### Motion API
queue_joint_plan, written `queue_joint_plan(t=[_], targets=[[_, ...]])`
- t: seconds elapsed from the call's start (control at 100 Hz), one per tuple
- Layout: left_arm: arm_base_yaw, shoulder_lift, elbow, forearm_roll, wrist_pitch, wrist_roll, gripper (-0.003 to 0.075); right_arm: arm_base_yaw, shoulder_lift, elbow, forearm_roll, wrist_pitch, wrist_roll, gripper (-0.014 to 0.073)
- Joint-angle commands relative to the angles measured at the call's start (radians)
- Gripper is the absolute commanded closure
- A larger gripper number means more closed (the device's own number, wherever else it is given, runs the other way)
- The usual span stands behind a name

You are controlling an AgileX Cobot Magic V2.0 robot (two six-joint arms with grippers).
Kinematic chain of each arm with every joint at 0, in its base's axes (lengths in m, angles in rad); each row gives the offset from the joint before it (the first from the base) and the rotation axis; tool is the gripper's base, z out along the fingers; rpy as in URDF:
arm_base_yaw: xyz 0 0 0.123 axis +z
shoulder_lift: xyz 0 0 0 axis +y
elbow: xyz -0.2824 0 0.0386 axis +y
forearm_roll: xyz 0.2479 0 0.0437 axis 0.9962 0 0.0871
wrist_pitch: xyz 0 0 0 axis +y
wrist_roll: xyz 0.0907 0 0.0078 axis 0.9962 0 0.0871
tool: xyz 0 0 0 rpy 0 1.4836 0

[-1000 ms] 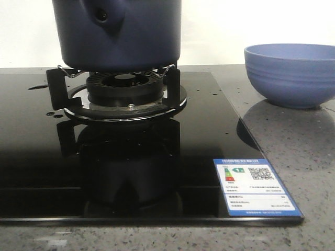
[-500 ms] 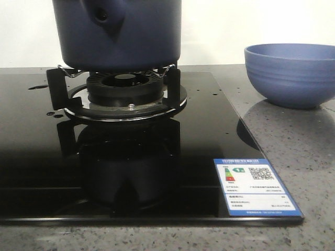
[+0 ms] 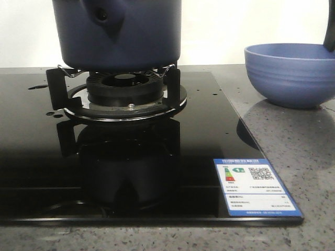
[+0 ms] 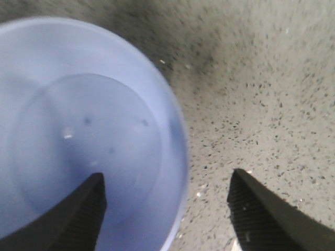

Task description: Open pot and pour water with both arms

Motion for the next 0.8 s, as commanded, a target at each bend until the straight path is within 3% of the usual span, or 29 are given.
queue_joint_plan(t=[0.0, 0.25, 0.48, 0.79], targets=[[0.0, -0.034, -0.04, -0.061, -0.023, -0.005, 0.0365, -0.011, 0.002, -0.034, -0.007, -0.019, -0.001, 0.0215], [0.0, -0.034, -0.04, -0.061, -0.023, -0.005, 0.0365, -0.011, 0.061, -0.034, 0.012, -0.025, -0.003, 0.0664], [0.0, -0.034, -0.04, -0.061, -0.023, -0.005, 0.0365, -0.011, 0.05, -0.071, 0.012, -0.008, -0.009, 0.0661], [0.0, -0.025, -0.04, -0.061, -0.045, -0.005, 0.0365, 0.0, 0.052, -0.324, 0.05, 0.172, -0.009, 0.0653]])
